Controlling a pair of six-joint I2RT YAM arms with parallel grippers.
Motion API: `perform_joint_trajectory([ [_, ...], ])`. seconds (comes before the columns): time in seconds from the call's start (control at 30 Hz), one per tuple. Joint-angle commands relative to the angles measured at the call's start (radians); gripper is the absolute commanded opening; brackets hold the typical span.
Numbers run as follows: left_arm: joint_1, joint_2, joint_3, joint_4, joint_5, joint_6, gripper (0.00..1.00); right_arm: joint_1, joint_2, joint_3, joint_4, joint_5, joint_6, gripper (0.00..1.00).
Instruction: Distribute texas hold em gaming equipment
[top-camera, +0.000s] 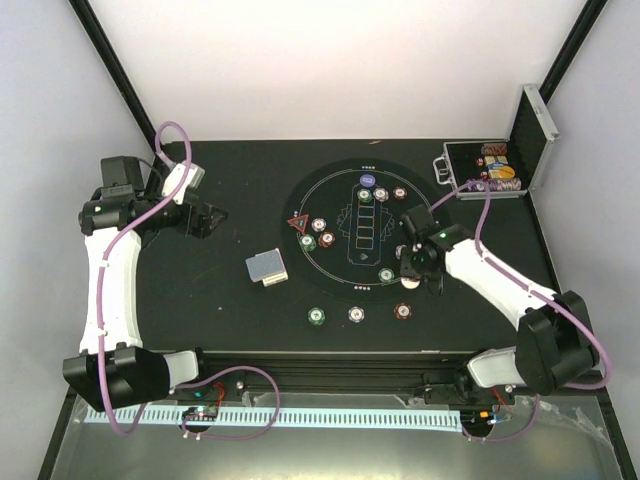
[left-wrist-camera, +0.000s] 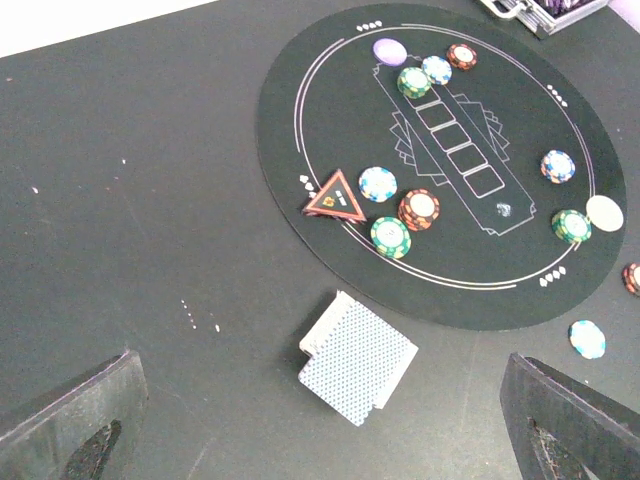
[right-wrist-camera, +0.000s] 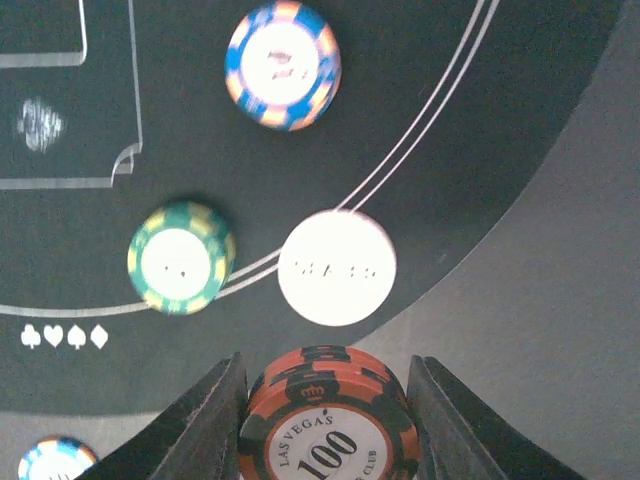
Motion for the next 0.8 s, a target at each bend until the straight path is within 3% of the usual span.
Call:
perform_joint_trajectory([
  [0.0,0.003,0.022,0.014,-0.088,0.052,0.115,0.99,-0.097,0.048,0.096,-0.011,0.010,-0.078,0.27],
  [0.33,-0.001,0.078,-0.027,-0.158,0.014,0.302,0.99,-0.272,0.316,0.219,0.082,-0.004,-0.136,0.27],
  [0.7,-0.052,0.075,-0.147,-0.122,-0.068,0.466,0.99,-0.296,0.471,0.258,0.159,-0.031,-0.116,0.28],
  [0.77,-0.061,0.075,-0.176,-0.126,-0.063,0.512,0.99,-0.295,0.480,0.258,0.165,-0.033,-0.111,0.33],
])
